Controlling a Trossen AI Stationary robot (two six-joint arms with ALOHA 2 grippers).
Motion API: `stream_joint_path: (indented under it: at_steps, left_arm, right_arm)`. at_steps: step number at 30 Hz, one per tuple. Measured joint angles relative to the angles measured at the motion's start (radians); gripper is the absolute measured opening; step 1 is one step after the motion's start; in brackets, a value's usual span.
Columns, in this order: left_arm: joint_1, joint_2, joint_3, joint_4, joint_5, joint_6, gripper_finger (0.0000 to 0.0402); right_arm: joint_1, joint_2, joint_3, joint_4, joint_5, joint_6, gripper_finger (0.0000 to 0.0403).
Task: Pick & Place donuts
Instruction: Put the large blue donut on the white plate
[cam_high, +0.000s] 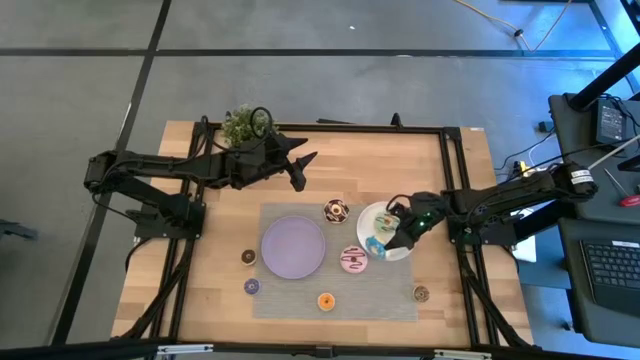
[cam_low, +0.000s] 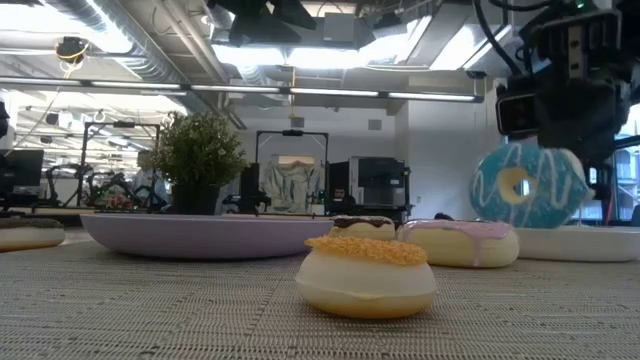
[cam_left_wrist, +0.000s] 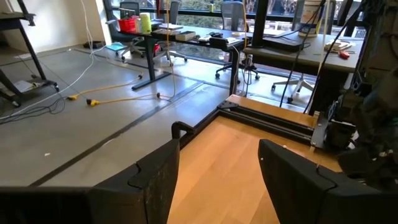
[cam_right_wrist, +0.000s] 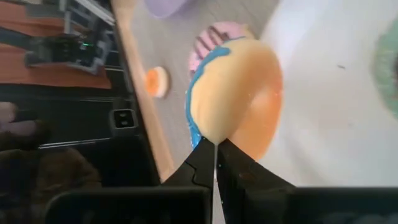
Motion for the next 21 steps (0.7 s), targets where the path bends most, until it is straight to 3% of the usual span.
stream_joint_path:
  at_steps: [10,21]
  left_arm:
    - [0.000,0.000,0.000,0.000,0.000,-0.001,0.0216]
    - [0.000,0.000,0.000,0.000,0.000,-0.002,0.0219]
  right_arm:
    - [0.000,0.000,0.000,-0.081,0.077,-0.029,0.0022]
    - [0.000,0.000,0.000,-0.124,0.068,-0.063,0.0060]
